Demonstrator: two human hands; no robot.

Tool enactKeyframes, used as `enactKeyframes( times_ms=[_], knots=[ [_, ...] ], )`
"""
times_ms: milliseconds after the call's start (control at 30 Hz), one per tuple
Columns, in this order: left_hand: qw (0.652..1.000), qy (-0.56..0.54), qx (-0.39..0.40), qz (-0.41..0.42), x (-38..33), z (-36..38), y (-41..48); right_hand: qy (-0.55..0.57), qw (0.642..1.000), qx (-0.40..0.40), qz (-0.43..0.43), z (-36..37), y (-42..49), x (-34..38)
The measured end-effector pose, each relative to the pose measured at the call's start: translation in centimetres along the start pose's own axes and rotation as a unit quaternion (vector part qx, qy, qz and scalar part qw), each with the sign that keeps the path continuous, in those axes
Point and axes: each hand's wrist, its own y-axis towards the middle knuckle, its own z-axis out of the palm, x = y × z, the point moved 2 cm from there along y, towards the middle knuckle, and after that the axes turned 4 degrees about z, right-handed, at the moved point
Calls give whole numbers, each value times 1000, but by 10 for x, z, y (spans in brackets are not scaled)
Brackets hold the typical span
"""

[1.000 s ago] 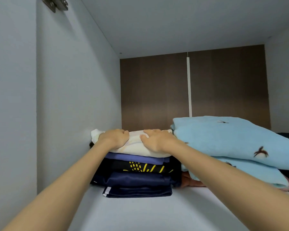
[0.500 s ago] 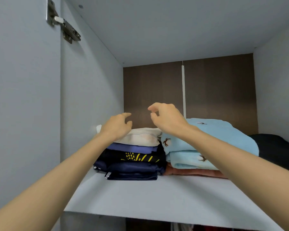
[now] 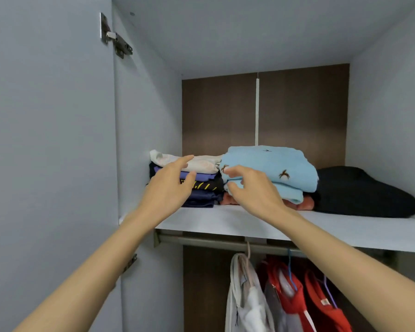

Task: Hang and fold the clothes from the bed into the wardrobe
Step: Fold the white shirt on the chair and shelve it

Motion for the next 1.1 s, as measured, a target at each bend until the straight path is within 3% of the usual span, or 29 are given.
enactKeyframes(
  times_ms=[400,633,800,1100],
  knots=[
    [993,-83,47,64,-33,-34,-77,-17,998,-21,54,-55,-118,31],
    [976,-131,126,123,-59,-32,-153,-98,982,-52,150,-85,-227,58],
    [940,-173,233,178,-109,-34,-221,-139,960,-37,238,-131,-326,81],
    [863,-241,325,302,-234,-24,-352,-155,907,-90,380,-221,-513,116]
  ],
)
